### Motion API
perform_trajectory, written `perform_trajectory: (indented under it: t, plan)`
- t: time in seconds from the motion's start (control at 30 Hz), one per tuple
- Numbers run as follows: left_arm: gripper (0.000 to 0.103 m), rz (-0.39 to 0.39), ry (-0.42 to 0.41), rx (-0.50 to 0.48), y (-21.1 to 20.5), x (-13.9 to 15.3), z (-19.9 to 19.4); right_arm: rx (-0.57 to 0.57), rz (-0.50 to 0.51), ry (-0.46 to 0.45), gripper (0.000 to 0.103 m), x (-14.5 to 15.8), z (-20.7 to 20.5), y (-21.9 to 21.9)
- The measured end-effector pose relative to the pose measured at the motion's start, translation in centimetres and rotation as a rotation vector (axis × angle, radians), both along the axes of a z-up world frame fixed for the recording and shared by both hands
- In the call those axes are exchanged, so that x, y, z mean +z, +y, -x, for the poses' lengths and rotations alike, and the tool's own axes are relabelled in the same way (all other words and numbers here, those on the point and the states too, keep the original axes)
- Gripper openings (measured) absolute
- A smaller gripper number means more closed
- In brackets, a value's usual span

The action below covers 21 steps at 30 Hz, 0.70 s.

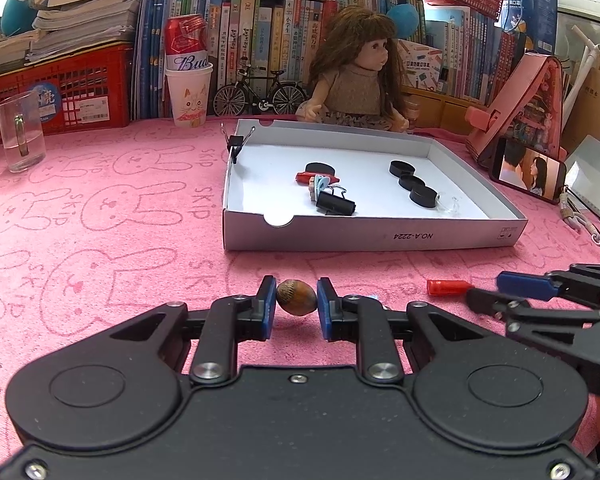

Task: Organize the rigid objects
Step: 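Grasp the red crayon with the right tool while the left tool holds the acorn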

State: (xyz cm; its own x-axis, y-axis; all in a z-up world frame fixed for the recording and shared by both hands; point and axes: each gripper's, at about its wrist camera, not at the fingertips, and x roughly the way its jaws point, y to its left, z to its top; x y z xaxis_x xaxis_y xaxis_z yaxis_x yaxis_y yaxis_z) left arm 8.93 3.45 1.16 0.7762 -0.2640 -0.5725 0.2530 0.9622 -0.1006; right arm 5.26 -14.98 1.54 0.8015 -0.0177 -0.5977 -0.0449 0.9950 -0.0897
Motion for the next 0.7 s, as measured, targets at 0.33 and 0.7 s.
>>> perform_trajectory:
  t: [0.33,0.7]
  plan:
    - [0.021,0.003,-0.002,0.006,-0.1,0.0,-0.1,-0.045,-0.139,-0.006,0.056,0.6,0.8,-0.6]
    - [0.021,0.013,-0.016,0.012,0.1,0.7,-0.1,-0.14,-0.195,-0.013,0.068,0.2,-0.7,2.0]
